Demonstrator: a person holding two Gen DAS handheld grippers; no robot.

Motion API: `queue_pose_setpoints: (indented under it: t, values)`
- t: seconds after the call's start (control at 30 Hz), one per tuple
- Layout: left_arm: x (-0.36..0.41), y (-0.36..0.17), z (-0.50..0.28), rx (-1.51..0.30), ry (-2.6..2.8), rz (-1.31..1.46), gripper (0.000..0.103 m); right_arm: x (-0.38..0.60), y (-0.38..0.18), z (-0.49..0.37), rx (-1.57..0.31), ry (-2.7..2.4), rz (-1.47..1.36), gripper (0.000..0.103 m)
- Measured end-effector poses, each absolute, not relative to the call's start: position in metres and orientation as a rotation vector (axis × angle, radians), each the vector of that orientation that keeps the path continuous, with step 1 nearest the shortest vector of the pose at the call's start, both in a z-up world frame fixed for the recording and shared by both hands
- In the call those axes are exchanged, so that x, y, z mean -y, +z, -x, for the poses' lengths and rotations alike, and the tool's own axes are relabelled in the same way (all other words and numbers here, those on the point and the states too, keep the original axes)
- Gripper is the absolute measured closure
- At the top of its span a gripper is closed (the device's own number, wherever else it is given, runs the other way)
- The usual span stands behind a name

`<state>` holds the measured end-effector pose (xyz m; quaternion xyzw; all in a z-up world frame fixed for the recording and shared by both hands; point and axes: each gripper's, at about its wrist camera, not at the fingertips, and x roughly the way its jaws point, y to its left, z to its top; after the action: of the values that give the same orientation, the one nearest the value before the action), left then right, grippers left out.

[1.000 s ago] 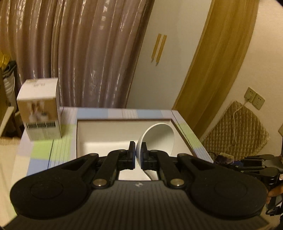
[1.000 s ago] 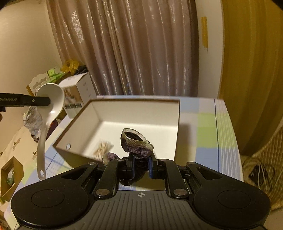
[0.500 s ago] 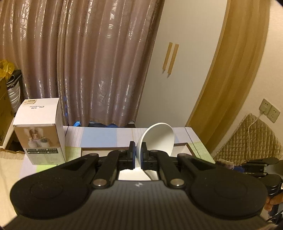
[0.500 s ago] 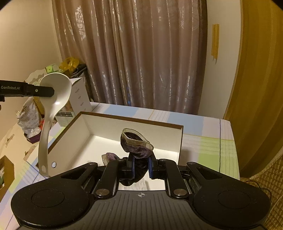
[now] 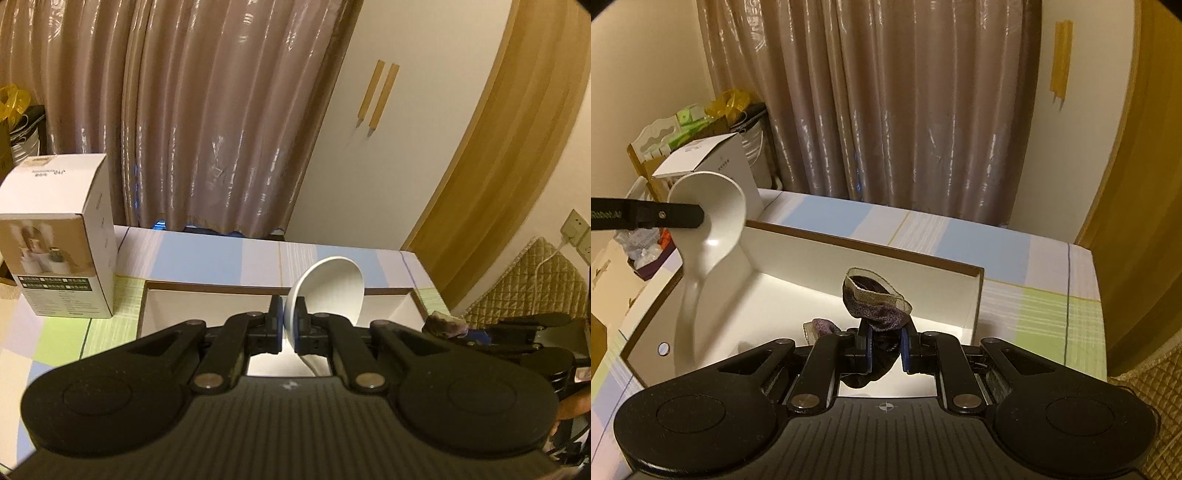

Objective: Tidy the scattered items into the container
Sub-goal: 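Lift and carry the ladle and dark fabric over the open box with both tools, then release the ladle into the box with the left tool while the right tool drops the fabric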

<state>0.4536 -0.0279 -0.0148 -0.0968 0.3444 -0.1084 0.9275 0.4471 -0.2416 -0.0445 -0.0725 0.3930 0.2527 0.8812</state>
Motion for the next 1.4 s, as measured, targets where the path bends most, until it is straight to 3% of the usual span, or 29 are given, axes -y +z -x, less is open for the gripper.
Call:
queue_pose_setpoints:
  t: [0.63,0.73,0.8,1.0,1.4]
  values:
    - [0.036,-0.117,-0.498,-0.962,-0.107,0.283,0.1,0.231,-0.088,-0.467,-0.913,0.57,0.205,0.086]
    - [0.035,-0.122,-0.5,-0.982,-0.091,0.279,0.096,0.23,-0.091,-0.468,-0.921,0.572,0.211,0.086]
    - [0.033,-0.124,-0.501,-0.991,-0.079,0.282,0.082,0.229,-0.093,-0.469,-0.926,0.571,0.218,0.086]
    - [0.024,-0.117,-0.498,-0.995,-0.081,0.27,0.071,0.225,-0.097,-0.472,-0.935,0.558,0.242,0.086]
    - [0.008,-0.11,-0.491,-0.998,-0.069,0.264,0.064,0.221,-0.105,-0.476,-0.922,0.505,0.302,0.086]
